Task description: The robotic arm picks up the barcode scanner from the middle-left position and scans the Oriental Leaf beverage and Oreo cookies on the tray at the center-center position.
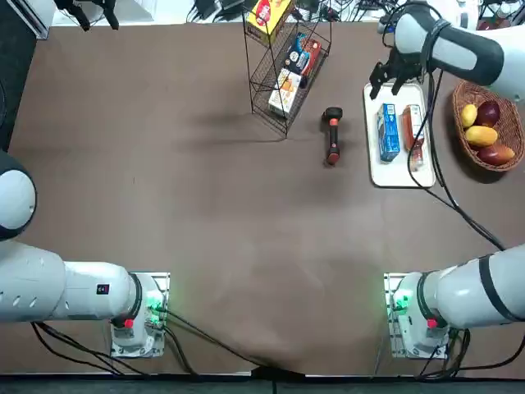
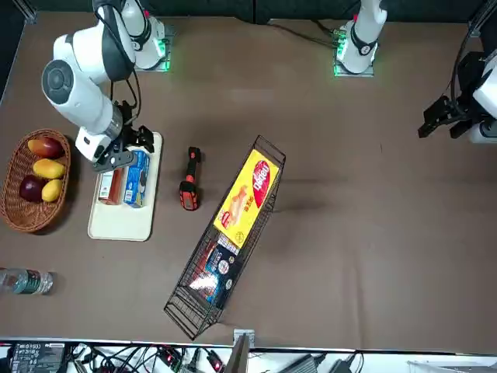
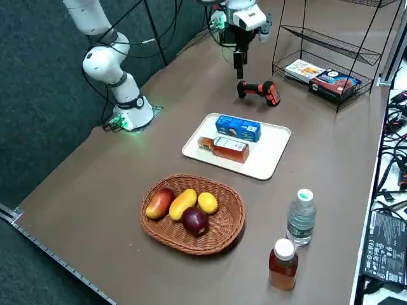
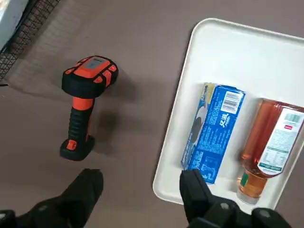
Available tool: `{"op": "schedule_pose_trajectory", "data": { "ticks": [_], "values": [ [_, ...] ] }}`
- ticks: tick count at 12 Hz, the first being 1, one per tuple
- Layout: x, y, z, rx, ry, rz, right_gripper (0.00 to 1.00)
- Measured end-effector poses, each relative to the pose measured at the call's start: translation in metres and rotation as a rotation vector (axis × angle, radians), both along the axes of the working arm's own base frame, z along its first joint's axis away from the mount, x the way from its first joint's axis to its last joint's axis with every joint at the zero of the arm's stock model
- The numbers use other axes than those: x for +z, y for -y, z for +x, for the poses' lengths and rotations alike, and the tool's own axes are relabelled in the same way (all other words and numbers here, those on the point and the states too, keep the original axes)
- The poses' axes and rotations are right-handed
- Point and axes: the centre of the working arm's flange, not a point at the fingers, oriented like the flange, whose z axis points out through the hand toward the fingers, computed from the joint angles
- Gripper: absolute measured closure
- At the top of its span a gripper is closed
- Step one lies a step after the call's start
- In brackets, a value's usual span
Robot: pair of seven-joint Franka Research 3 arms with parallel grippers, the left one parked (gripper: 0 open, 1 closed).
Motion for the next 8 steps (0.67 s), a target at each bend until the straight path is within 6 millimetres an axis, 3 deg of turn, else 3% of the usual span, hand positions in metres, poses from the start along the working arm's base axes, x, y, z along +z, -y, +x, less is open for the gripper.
{"op": "schedule_pose_trajectory", "data": {
  "ticks": [4, 8],
  "values": [
    [-0.017, -0.005, -0.001, 0.007, 0.0, -0.003, 0.0],
    [-0.033, -0.034, -0.002, -0.024, 0.006, -0.009, 0.0]
  ]
}}
